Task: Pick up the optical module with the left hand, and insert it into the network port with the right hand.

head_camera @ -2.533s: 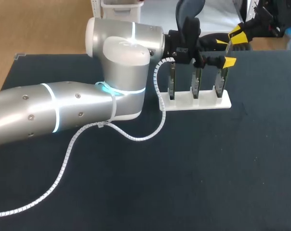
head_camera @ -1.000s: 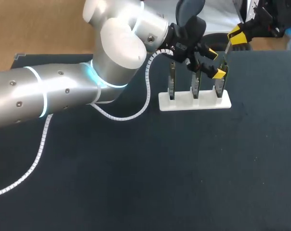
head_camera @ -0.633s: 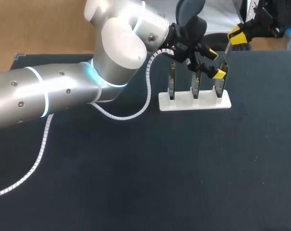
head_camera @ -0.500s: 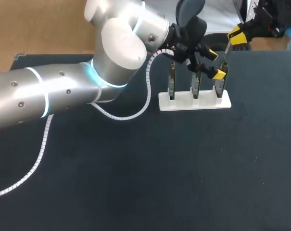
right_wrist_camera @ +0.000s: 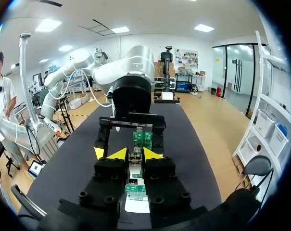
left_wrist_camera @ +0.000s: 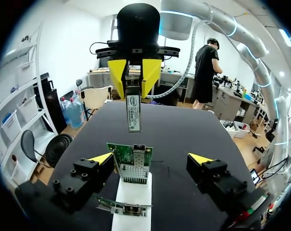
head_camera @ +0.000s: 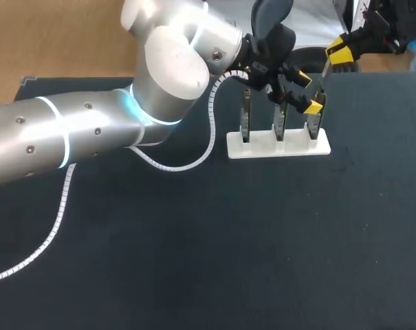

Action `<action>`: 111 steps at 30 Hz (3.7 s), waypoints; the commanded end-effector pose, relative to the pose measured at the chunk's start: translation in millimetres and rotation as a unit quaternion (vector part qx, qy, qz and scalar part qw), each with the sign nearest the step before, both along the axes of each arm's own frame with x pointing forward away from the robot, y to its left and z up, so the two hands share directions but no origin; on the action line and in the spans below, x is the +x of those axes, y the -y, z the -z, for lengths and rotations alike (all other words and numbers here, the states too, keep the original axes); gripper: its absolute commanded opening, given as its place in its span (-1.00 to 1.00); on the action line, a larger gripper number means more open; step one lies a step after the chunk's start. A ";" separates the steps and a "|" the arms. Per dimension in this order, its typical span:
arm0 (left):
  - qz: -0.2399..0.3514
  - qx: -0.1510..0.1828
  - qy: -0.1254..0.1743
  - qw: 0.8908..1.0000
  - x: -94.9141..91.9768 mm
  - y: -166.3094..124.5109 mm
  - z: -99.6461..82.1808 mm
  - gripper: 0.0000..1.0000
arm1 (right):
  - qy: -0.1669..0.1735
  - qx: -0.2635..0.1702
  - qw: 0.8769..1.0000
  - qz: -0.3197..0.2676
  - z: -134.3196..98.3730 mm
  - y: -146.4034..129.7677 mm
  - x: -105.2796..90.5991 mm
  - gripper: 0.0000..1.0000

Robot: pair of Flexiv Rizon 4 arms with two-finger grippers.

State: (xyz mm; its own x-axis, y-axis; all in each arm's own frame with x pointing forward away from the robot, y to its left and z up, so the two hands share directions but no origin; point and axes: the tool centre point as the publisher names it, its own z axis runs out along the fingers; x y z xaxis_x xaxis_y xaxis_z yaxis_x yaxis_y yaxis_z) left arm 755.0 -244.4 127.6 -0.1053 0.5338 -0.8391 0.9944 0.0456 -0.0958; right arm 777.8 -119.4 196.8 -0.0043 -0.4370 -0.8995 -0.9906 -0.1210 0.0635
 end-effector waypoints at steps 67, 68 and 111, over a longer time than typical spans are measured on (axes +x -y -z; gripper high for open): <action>0.005 0.011 -0.006 1.000 2.6 2.4 0.3 1.00 | 0.018 -0.098 0.995 -0.014 27.5 -5.7 -12.5 -1.00; 0.005 0.011 -0.006 1.000 2.6 2.4 0.3 1.00 | 0.017 -0.099 0.995 -0.014 28.2 -5.5 -12.4 -1.00; 0.005 0.011 -0.006 1.000 2.6 2.4 0.3 1.00 | 0.000 -0.035 0.999 0.024 14.3 -2.0 -5.8 1.00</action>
State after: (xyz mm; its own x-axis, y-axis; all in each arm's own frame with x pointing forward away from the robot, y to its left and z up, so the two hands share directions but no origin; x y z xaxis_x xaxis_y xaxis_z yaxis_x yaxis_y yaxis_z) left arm 755.2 -245.2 126.8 -0.1076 0.5473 -0.8300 0.9939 0.0395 -0.1028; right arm 774.1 -112.8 182.0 -0.0264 -0.5147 -0.8569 -0.9946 -0.0725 0.0742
